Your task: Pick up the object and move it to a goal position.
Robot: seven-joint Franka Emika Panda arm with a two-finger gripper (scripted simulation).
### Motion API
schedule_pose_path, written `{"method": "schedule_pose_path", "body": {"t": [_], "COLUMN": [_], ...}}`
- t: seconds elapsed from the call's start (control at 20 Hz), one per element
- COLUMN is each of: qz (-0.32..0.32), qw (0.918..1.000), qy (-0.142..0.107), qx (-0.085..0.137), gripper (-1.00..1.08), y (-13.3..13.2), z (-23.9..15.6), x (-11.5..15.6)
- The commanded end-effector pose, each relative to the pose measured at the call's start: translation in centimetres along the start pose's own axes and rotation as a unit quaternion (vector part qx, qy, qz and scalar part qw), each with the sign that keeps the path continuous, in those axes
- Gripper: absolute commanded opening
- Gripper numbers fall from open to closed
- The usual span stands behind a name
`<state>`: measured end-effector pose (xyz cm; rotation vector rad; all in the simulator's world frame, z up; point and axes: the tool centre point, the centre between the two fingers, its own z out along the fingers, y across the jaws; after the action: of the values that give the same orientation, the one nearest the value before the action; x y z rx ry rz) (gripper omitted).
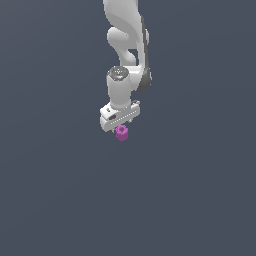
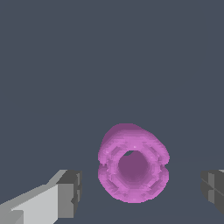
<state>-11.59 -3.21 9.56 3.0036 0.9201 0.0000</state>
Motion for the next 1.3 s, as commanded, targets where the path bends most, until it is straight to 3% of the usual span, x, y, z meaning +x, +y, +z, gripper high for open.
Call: {"method": "schedule_pose_path", "body": {"t": [0.0,1.0,1.05,1.25], "qz": [-0.004,-0.004,-0.004,-0.004], "qw": [1.0,1.0,1.0,1.0], "qy": [0.0,0.0,0.0,0.0], "qx": [0.0,0.0,0.0,0.0], "gripper": [1.0,1.0,-1.0,-1.0], "y": [-0.1,-0.1,-0.1,-0.1], "z": [0.1,5.1,5.1,5.1], "x": [-0.1,-0.2,-0.2,-0.2]}}
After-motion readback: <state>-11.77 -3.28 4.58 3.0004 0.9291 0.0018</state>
